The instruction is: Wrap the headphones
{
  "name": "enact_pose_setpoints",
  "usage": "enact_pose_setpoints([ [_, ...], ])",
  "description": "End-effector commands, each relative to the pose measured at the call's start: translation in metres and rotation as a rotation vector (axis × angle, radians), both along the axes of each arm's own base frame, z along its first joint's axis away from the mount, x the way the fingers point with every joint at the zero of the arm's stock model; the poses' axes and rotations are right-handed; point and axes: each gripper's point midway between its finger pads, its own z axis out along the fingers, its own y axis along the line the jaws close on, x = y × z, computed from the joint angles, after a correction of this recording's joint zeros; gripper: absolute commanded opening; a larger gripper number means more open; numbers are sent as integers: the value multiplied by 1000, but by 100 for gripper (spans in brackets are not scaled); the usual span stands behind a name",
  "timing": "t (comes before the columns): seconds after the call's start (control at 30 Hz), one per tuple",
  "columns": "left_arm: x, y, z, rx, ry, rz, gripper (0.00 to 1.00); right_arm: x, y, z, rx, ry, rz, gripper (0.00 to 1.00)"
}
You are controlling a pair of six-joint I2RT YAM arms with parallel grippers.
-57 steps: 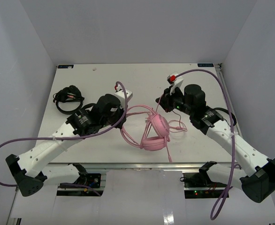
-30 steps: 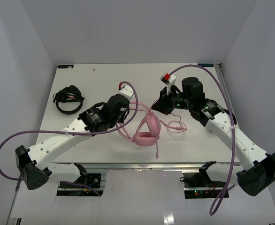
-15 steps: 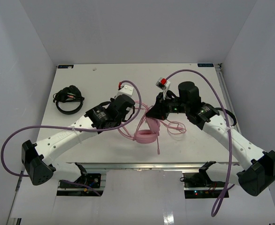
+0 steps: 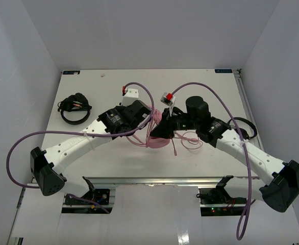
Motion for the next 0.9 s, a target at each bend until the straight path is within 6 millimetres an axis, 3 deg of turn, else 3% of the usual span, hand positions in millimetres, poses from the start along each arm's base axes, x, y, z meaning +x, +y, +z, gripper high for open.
enact_pose_setpoints([
  [0.0,7,10,34,-112,-112,154,0,-16,15,20,104,-61,67,17],
  [0.43,0,26,68,-323,-219,259,0,-13,12,-12,81,-69,-57,12],
  [0.87,-5,40,81,-434,-274,331,0,-30,31,-18,89,-88,-100,9],
])
